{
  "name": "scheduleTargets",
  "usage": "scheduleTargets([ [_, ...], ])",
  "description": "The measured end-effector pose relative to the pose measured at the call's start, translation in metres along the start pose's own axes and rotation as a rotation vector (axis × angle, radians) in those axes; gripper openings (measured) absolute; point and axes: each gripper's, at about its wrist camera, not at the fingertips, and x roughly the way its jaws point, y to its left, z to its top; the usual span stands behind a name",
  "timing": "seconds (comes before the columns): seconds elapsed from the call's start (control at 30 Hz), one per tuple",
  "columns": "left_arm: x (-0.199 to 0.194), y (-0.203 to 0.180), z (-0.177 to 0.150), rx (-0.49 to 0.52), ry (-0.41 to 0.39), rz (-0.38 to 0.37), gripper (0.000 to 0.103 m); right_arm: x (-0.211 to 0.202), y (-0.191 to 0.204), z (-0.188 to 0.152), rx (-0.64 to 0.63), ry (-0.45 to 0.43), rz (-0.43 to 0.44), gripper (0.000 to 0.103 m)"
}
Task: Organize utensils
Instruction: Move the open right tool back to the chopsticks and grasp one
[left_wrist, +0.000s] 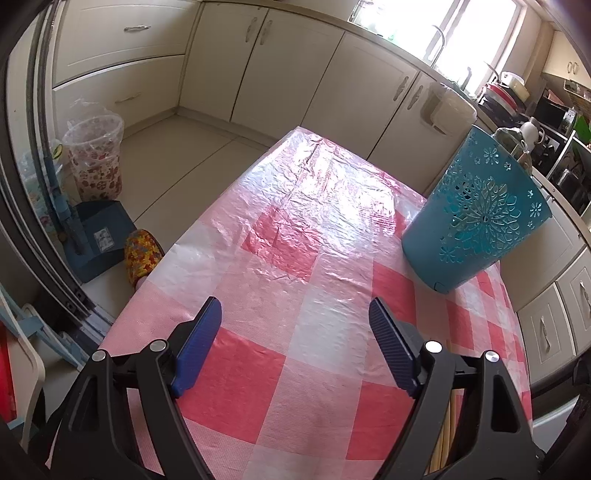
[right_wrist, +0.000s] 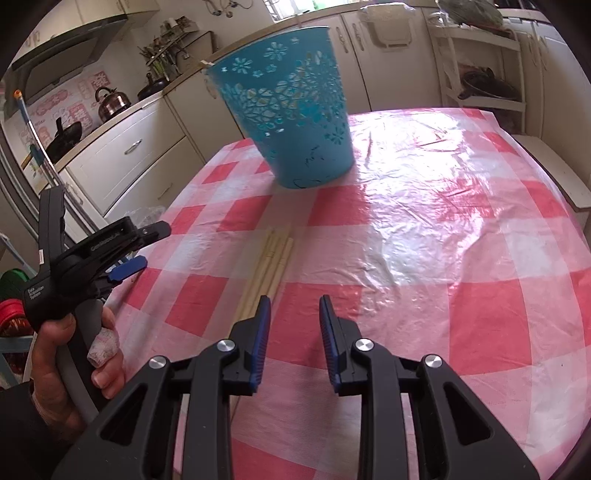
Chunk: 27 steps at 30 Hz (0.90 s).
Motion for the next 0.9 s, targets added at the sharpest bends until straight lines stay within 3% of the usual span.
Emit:
scheduleTargets([
  [0.27,0.0,0.001,0.001,0.002,0.003,-0.004,0.078,0.018,0.012,0.006,-0.014,0.05,0.003,0.026],
  [0.53,0.001,0.001,0.002,0.002,0.004,-0.009,0.078,0.036,0.023,0.022,-0.051,0.078,-0.07,0.021],
  [0.73,0.002,0.002,0.002,0.003,0.002,-0.014,0.078,0.033,0.012,0.022,-0.008,0.077,-0.008,0.017],
  [0.9,0.002,0.003,0.002,0.003,0.002,-0.014,0.078,0.03,0.007,0.024,-0.002,0.077,-0.051,0.016],
])
